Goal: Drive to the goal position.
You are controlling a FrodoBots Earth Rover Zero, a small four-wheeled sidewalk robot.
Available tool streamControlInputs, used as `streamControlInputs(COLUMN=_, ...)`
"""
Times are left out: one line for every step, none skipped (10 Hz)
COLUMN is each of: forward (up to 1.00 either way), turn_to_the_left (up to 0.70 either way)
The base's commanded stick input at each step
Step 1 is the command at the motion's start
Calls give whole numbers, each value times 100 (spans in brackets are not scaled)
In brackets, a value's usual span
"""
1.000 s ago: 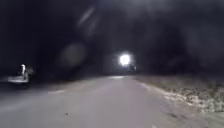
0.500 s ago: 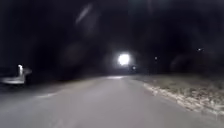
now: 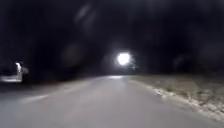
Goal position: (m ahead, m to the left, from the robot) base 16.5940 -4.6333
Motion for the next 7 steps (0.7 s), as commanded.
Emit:
streamControlInputs(forward=100, turn_to_the_left=0)
streamControlInputs(forward=100, turn_to_the_left=0)
streamControlInputs(forward=100, turn_to_the_left=0)
streamControlInputs(forward=100, turn_to_the_left=0)
streamControlInputs(forward=100, turn_to_the_left=0)
streamControlInputs(forward=100, turn_to_the_left=0)
streamControlInputs(forward=100, turn_to_the_left=0)
